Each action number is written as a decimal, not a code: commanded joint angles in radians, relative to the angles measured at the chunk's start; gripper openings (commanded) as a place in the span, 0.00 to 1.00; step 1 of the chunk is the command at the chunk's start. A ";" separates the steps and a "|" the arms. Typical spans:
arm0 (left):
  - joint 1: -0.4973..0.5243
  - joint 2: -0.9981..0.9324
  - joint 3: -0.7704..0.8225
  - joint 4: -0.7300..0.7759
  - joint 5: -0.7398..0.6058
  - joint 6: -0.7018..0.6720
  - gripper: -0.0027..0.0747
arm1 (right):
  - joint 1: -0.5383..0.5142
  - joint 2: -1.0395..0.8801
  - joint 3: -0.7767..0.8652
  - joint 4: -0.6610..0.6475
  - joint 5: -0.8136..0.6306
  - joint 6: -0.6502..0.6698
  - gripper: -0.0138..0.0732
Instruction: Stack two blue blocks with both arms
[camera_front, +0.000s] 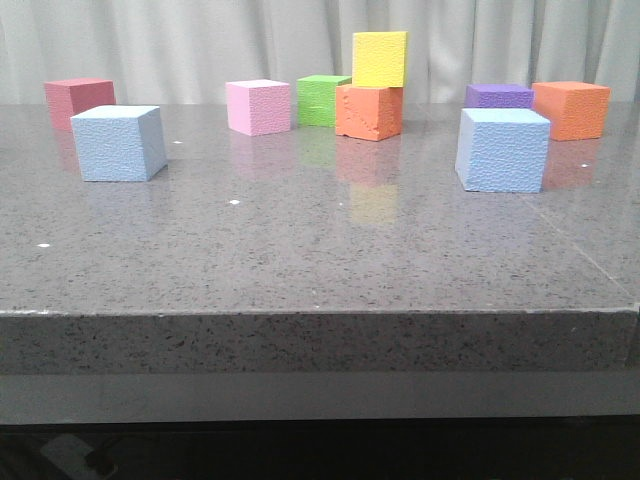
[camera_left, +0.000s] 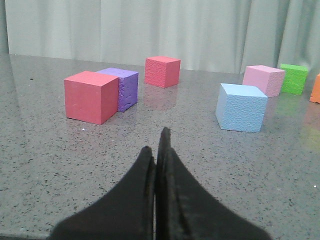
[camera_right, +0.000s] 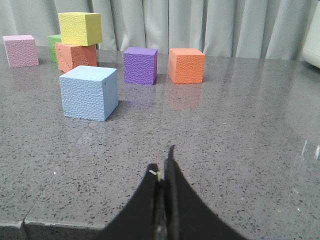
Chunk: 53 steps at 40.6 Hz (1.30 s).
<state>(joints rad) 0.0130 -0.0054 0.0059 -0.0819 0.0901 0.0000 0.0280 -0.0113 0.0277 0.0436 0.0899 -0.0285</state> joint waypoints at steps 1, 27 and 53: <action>0.001 -0.017 0.003 -0.008 -0.084 0.000 0.01 | -0.007 -0.017 -0.006 -0.001 -0.090 -0.007 0.01; 0.001 -0.017 0.003 -0.008 -0.100 0.000 0.01 | -0.007 -0.017 -0.006 -0.002 -0.164 -0.007 0.01; 0.001 0.075 -0.497 0.001 0.156 0.000 0.01 | -0.008 0.023 -0.358 -0.005 0.029 -0.007 0.01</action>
<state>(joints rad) 0.0130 0.0088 -0.3582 -0.0841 0.2003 0.0000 0.0280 -0.0113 -0.2161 0.0436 0.1044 -0.0285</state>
